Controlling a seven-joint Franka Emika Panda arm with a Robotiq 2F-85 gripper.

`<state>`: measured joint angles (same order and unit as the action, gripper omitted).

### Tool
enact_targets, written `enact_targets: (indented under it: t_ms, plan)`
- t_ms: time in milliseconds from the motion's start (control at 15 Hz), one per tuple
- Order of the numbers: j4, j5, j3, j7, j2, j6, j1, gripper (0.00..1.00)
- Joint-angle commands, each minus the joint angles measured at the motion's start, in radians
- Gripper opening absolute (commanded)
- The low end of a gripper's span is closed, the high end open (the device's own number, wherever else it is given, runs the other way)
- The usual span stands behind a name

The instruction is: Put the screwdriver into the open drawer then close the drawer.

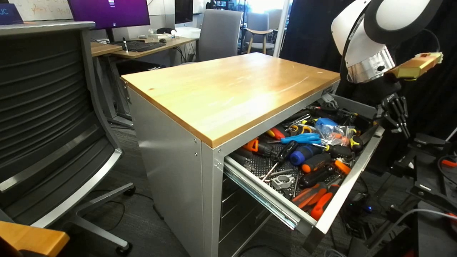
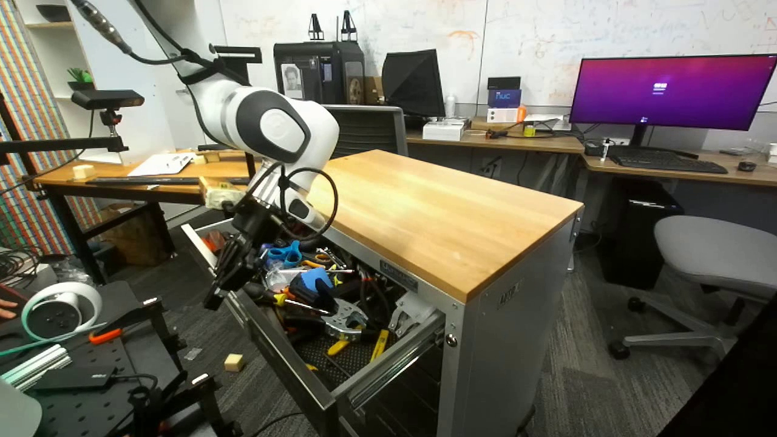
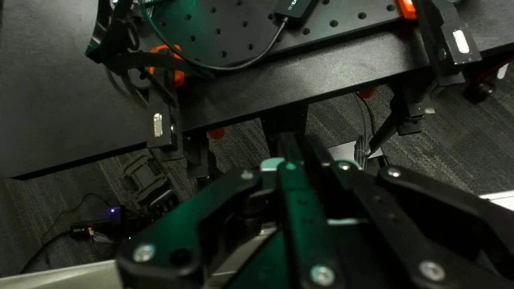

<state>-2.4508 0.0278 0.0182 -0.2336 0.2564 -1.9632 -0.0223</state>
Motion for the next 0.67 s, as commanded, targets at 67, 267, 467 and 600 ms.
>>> enact_targets:
  t_ms: [67,267,467,600]
  plan:
    - [-0.018,0.003,0.0,-0.043,0.045,-0.092,-0.017,0.0]
    - [-0.011,0.013,-0.001,-0.054,0.061,-0.215,-0.03,0.0]
    - [-0.014,0.051,-0.002,-0.07,0.04,-0.299,-0.051,0.0]
    - [-0.007,0.092,-0.002,-0.09,0.039,-0.349,-0.066,0.0]
